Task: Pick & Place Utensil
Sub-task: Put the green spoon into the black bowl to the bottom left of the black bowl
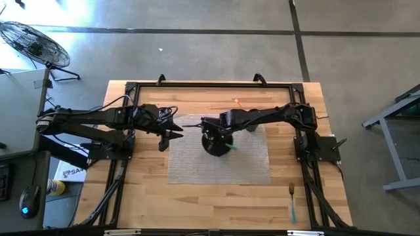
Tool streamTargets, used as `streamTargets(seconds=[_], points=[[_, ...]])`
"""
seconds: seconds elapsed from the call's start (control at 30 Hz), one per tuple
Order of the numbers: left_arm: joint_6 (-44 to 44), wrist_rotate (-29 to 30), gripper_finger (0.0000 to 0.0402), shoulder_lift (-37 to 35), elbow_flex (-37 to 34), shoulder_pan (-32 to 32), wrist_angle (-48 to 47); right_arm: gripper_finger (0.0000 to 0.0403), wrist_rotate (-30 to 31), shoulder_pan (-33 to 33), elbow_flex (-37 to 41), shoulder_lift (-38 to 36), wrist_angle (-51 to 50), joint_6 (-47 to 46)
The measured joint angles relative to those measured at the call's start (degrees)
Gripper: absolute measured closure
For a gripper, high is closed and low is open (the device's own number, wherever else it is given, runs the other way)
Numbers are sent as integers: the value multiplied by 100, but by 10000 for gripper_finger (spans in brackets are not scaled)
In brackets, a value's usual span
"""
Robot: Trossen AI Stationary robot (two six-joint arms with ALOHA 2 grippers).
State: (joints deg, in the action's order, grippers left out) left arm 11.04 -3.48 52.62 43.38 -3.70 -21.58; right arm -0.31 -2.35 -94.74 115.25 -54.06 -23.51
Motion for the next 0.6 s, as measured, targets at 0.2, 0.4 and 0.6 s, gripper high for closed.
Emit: streamTargets(seconds=[0.2,0.4,0.6], points=[[1,-5,282,0,2,0,0,386,1,0,-2,-5,21,0],[1,-16,282,0,2,0,-1,386,-6,0,-2,-5,15,0],[3,-16,282,0,2,0,-2,359,-23,0,-2,-5,17,63]])
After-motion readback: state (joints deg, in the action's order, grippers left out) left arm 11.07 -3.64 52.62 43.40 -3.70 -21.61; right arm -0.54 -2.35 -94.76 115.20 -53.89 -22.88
